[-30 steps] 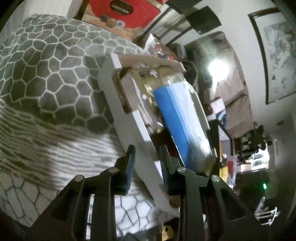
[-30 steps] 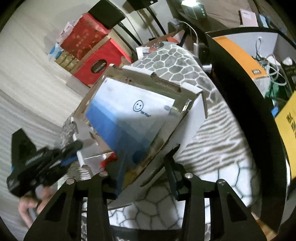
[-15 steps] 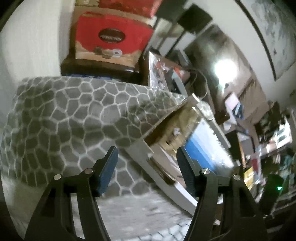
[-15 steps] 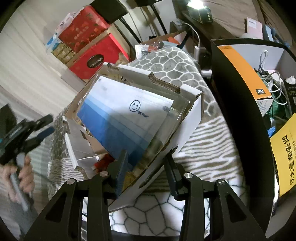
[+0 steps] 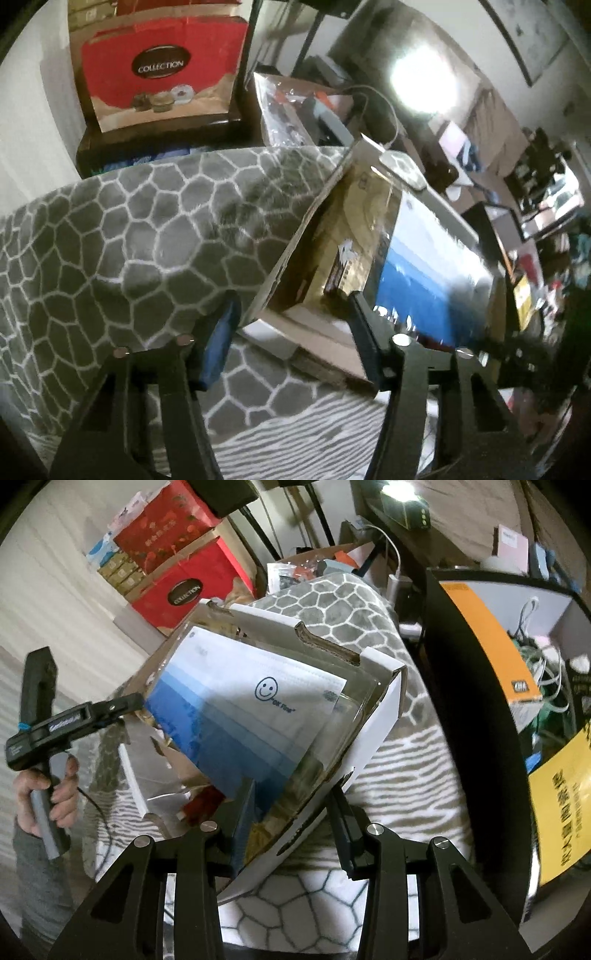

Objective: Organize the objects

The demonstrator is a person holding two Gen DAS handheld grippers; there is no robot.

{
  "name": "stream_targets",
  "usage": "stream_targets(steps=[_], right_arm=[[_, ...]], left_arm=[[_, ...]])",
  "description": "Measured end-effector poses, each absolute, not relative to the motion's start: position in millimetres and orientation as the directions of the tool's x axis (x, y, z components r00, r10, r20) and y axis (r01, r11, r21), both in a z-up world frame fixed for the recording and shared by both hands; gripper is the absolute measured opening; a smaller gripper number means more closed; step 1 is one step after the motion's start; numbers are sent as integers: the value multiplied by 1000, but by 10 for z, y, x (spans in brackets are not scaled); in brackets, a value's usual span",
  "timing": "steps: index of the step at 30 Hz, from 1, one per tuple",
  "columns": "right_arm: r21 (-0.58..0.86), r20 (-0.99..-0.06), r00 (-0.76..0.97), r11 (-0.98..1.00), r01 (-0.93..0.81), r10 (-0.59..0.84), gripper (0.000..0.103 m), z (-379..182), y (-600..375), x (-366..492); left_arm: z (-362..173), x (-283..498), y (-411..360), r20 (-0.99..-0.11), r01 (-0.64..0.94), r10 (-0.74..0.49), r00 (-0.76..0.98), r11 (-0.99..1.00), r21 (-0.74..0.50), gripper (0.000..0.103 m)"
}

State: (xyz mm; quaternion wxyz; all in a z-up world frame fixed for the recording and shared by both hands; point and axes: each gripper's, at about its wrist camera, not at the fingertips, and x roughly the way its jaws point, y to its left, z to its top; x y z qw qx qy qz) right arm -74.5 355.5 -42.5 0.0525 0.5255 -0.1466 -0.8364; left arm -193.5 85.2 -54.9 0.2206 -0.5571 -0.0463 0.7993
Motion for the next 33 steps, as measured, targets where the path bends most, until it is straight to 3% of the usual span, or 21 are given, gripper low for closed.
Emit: stream_targets(steps=[5,20,33], right_arm=[[265,-885,-403,-964,-21,-235,41,-441,3517,-951],[256,-878,-395,-962,95,-272,41,-466,3021,-1446],[264,-863,-422,-960,94,-279,41,-485,2858,-1640]], left_arm=[[-501,-1809,650,-870,-278,415,-267,-897,-342,45],[-478,-1004,-21,-861,-167,442,-251,-896,-411,45],[-500,-877,-148,-845,-132,464,-264,-886,-445,45]])
